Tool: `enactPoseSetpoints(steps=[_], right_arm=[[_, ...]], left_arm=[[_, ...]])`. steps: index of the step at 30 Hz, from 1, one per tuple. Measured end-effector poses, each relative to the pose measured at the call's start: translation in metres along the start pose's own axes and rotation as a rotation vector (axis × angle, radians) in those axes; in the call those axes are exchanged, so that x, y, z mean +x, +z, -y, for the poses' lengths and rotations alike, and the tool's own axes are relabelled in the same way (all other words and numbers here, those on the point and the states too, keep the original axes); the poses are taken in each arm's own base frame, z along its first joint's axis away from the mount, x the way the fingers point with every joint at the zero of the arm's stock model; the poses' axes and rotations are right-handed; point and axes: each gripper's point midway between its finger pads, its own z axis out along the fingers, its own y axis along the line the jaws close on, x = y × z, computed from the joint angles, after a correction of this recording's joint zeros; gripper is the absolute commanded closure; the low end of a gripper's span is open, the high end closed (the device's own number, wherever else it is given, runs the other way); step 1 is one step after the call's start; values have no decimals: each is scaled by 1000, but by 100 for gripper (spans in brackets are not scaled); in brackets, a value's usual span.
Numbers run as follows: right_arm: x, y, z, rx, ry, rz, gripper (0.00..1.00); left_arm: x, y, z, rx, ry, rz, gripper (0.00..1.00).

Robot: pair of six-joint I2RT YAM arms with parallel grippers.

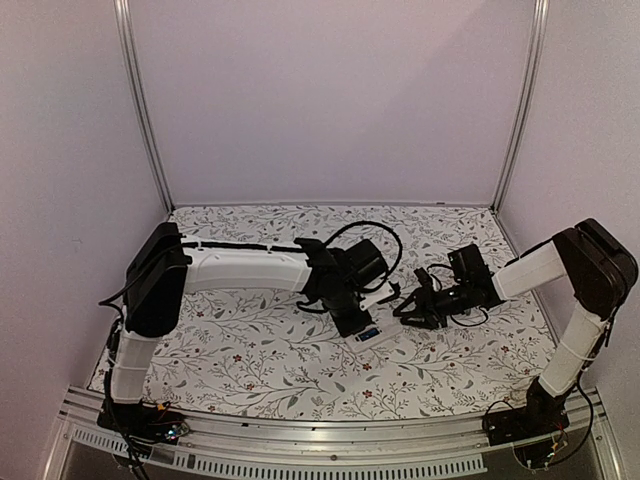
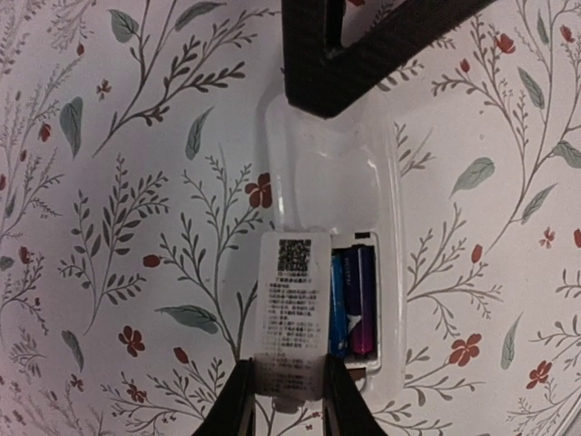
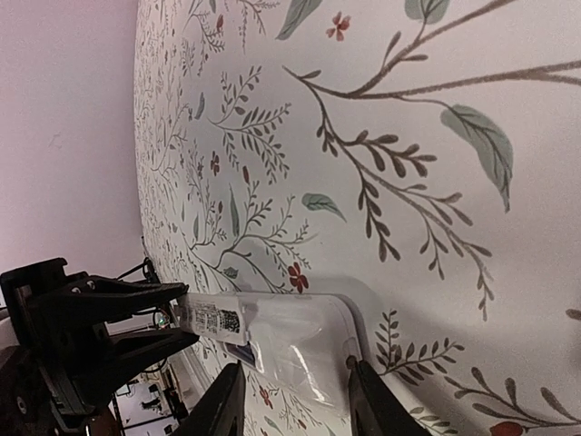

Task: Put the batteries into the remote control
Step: Place the battery cover on the remote control without the battery cover.

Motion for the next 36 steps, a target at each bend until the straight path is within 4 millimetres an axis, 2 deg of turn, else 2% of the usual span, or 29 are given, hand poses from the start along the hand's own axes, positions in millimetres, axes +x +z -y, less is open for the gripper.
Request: enactPoseSetpoints(steps=[19, 36], right_arm=[[6, 0, 1, -8, 16, -16, 66], [9, 0, 2, -10, 24, -24, 67]], left_arm=[[5, -1, 16, 7, 36, -27, 84], [11, -2, 14, -7, 42, -52, 84]])
